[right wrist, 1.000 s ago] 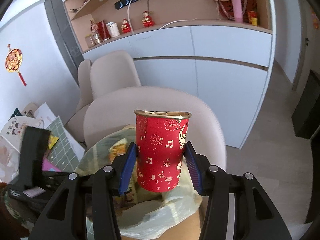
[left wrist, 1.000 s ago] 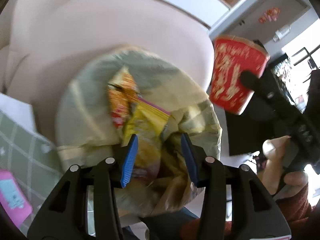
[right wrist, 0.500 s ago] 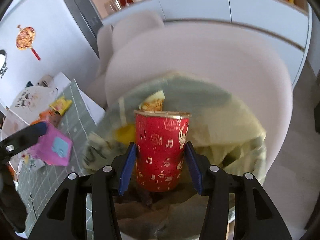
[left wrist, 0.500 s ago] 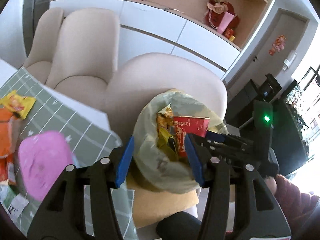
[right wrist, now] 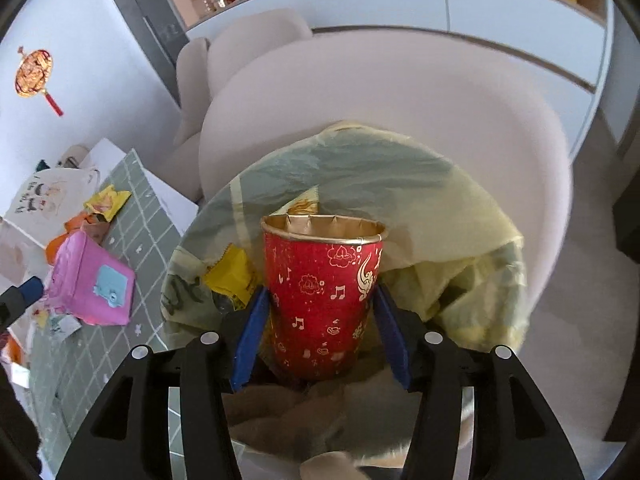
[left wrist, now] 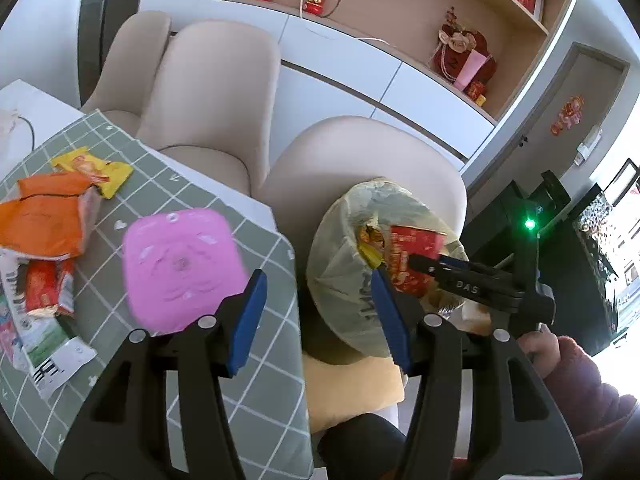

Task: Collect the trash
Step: 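Lower the red cup into the bin and open the right gripper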

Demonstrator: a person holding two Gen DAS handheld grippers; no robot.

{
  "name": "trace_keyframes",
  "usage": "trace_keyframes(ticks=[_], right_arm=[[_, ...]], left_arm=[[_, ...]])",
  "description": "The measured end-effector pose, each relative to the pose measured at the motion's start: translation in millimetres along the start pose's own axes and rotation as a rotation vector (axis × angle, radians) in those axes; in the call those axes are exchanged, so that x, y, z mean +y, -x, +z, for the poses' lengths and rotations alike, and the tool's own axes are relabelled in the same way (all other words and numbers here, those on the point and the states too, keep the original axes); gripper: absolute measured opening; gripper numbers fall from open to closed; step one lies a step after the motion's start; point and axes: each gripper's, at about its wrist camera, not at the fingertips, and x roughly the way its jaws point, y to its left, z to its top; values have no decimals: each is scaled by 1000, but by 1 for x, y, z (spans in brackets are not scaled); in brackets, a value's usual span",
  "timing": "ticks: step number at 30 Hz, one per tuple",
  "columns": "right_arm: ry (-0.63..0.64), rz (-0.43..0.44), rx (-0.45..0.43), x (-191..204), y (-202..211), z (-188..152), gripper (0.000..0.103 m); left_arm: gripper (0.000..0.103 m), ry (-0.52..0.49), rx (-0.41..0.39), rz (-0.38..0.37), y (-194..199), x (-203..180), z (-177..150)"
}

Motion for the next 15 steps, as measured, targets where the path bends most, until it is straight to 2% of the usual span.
trace_keyframes(ticks=[6,8,10,15], right_arm=[[11,-15,-75,-1,30,-10,52],[23,-42,-109,0,40,-13,57],[44,-66,-130,2,47,-17,57],[65,-29,-159,11,64,-15,57]], left_arm=[[52,12,-11,-1,17,13,-15],[52,15,-13,-4,22,17,-20],[52,26,-23,-6,28,22,-26],[53,51,-43,1,39,32,-33]])
